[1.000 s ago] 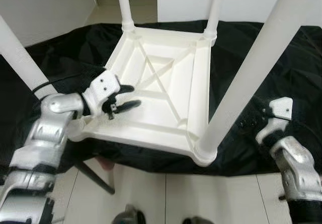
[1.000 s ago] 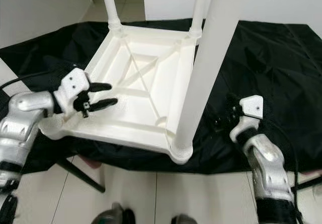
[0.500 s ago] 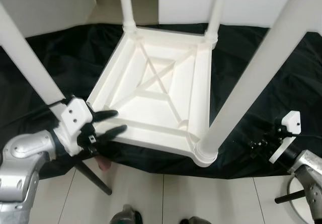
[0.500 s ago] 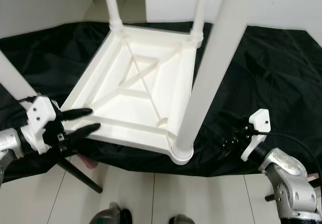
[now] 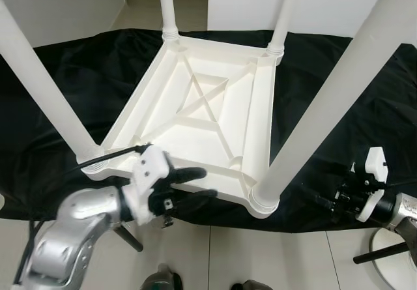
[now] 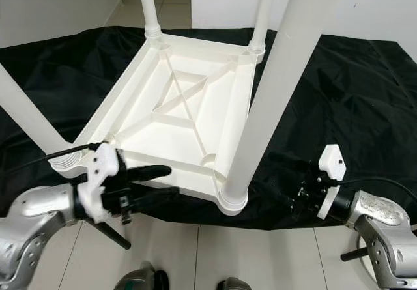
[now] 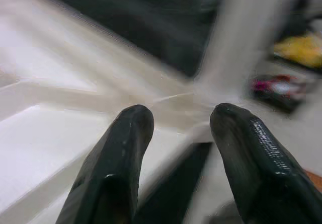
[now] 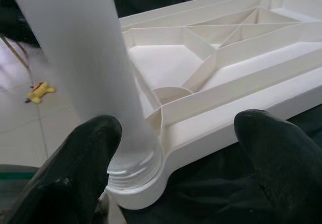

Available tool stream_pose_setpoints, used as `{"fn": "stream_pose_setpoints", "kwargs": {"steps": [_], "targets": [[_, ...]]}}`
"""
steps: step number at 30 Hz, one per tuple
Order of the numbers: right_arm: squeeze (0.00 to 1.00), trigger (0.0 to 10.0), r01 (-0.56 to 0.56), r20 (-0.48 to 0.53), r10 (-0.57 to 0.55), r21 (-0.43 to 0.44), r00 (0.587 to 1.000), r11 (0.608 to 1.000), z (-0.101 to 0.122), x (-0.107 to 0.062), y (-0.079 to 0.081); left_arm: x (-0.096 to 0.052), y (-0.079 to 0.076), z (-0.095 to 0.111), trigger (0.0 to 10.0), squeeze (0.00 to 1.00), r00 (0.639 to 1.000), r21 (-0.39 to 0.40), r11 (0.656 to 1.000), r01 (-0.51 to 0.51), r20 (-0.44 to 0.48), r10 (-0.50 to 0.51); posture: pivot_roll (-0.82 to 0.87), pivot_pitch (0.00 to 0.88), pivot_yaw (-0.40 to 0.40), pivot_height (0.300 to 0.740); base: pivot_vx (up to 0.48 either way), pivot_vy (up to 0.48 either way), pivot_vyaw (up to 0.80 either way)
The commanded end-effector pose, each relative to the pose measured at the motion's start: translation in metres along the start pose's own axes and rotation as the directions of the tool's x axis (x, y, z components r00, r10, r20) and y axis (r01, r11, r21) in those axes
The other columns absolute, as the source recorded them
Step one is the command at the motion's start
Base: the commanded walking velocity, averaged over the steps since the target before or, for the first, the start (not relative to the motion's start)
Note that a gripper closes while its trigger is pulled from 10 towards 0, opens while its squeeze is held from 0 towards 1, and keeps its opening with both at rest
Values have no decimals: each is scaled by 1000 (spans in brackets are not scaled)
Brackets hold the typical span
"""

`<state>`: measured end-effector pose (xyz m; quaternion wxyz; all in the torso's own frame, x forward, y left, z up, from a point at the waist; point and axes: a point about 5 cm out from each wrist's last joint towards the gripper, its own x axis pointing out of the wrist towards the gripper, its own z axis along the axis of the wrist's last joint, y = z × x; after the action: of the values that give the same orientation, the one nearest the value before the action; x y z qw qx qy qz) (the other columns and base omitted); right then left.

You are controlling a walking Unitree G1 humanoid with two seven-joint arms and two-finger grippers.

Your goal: Building children table

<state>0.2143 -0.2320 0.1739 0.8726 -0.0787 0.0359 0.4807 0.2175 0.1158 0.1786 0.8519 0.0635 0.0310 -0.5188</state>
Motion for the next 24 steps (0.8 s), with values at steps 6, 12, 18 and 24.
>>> {"fn": "stream_pose_setpoints", "kwargs": {"steps": [6,12,18,24], "targets": [[0,10000,-78,-20,78,12,997,997,0,4,9,9,-1,-7,10000,0,996,5,997,-72,-51,72,33,53,37,740,0,0,0],[0,10000,-109,-45,110,10,993,994,-3,4,13,14,-6,-2,10000,0,998,7,999,-51,-43,51,31,54,42,740,0,0,0],[0,10000,-108,0,108,7,994,994,-5,28,17,23,-2,4,10000,0,995,14,996,-92,-29,92,28,45,35,740,0,0,0],[0,10000,-73,26,72,16,997,997,-13,49,20,30,3,6,10000,0,992,32,992,-122,-21,123,30,40,16,740,0,0,0]]}}
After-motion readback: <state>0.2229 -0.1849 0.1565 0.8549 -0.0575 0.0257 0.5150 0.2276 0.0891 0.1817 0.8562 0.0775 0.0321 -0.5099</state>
